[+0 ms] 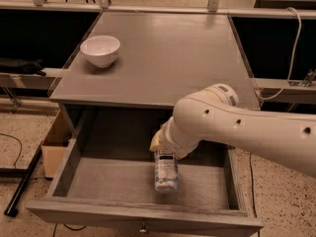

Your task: Place blue plastic bottle into top drawer

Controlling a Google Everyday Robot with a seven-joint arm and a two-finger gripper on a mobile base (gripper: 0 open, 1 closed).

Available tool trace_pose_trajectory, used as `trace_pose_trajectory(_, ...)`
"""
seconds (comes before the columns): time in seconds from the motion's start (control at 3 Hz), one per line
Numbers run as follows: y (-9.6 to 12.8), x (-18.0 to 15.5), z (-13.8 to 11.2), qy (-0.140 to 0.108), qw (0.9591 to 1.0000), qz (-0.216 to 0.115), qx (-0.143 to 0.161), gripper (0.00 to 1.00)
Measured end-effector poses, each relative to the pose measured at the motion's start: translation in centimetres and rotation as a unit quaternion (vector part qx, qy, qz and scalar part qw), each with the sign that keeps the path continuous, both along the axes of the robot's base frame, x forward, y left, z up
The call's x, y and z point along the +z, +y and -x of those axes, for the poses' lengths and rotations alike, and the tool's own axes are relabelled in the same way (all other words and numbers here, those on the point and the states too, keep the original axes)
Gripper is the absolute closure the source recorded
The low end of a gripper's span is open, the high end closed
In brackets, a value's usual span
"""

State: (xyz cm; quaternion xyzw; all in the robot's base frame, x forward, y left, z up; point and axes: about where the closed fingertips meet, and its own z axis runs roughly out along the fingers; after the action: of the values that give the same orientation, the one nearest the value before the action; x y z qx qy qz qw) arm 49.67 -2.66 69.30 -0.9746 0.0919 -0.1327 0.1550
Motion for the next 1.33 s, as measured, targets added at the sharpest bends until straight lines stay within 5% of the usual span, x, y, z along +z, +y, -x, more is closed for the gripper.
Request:
trace_pose_trajectory(0.33, 1.4, -3.3, 0.8, 0.024, 0.9995, -0.018, -0.007, 1.0)
trace_pose_trajectory(1.33, 1.9, -5.7, -1.5, 0.033, 0.997, -0.067, -0.023, 1.0)
